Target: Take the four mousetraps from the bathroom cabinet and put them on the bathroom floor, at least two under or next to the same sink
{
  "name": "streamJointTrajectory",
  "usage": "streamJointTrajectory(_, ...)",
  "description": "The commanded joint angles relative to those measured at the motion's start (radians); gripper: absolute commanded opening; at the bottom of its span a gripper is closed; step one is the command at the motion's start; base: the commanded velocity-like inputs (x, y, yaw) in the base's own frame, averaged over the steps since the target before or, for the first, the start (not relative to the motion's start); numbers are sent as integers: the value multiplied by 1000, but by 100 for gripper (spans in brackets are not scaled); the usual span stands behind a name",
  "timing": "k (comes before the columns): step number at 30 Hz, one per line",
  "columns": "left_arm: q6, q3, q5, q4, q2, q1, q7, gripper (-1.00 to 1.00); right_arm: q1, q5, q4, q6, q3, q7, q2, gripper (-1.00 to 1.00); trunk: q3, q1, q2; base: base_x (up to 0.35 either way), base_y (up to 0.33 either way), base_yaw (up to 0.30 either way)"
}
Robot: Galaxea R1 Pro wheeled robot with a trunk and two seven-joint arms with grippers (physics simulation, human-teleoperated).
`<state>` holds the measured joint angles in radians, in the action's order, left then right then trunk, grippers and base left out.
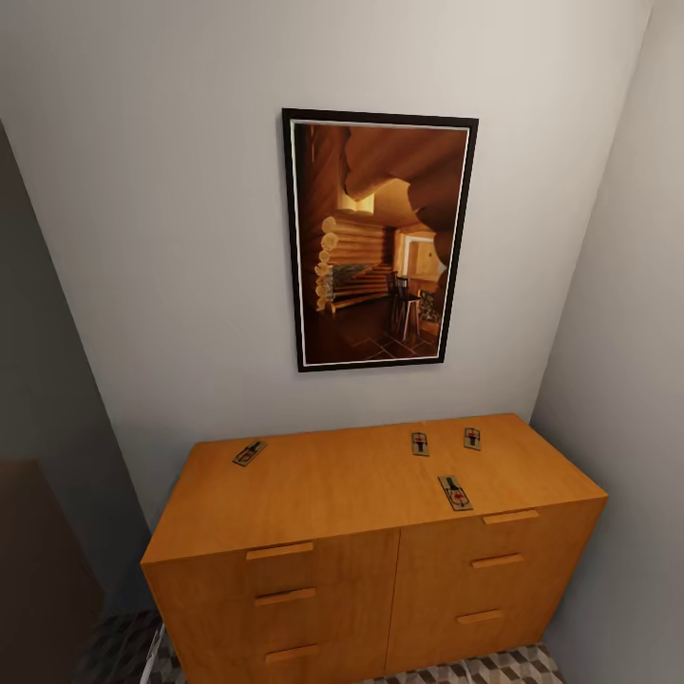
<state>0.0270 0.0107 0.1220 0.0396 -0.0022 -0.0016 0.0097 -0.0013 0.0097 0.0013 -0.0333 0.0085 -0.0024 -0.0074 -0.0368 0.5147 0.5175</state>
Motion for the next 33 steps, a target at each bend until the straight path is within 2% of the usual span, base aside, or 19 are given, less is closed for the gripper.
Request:
streamJointTrajectory(1, 2, 0, 8, 0, 0, 0, 1, 100, 0, 1, 0, -3, 1, 1, 0, 100, -2, 0, 1, 0, 0, 0)
streamJointTrajectory(33, 2, -1, 8, 1, 1, 0, 2, 100, 0, 1, 0, -13, 1, 2, 1, 100, -2, 0, 1, 0, 0, 0)
